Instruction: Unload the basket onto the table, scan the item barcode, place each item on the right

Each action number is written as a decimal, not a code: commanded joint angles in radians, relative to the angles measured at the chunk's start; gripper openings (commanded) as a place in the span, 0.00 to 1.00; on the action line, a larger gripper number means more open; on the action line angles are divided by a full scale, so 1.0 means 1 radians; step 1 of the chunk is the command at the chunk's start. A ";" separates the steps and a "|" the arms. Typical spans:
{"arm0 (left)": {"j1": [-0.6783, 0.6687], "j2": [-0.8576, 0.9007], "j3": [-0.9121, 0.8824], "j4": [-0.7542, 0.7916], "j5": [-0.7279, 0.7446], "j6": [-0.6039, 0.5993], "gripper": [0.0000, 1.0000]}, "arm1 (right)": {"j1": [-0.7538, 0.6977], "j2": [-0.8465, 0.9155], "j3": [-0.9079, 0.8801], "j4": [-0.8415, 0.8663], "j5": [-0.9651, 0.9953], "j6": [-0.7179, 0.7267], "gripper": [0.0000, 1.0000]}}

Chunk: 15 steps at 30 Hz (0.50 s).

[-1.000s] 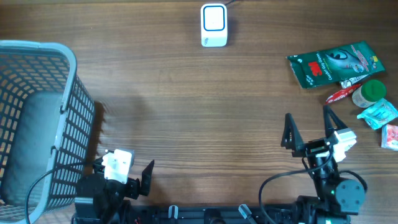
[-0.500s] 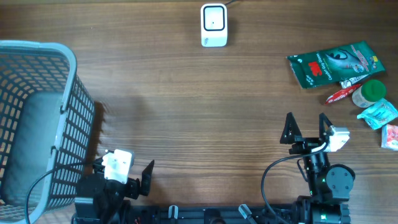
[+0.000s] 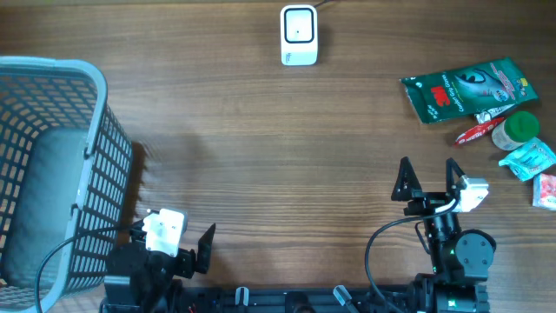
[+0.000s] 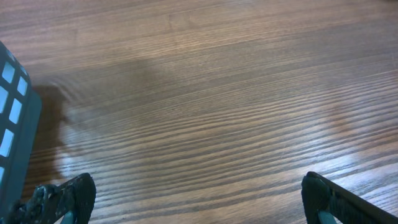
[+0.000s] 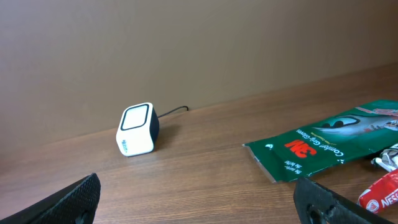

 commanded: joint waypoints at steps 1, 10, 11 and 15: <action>0.002 -0.006 -0.001 0.053 0.065 -0.005 1.00 | 0.005 -0.014 -0.001 0.004 0.015 0.016 0.99; 0.003 -0.006 -0.333 0.943 0.007 -0.005 1.00 | 0.005 -0.014 -0.001 0.004 0.015 0.016 1.00; 0.003 -0.006 -0.352 0.944 -0.016 -0.005 1.00 | 0.005 -0.014 -0.001 0.004 0.014 0.015 0.99; 0.003 -0.029 -0.431 0.969 -0.056 -0.005 1.00 | 0.005 -0.014 -0.001 0.004 0.015 0.015 1.00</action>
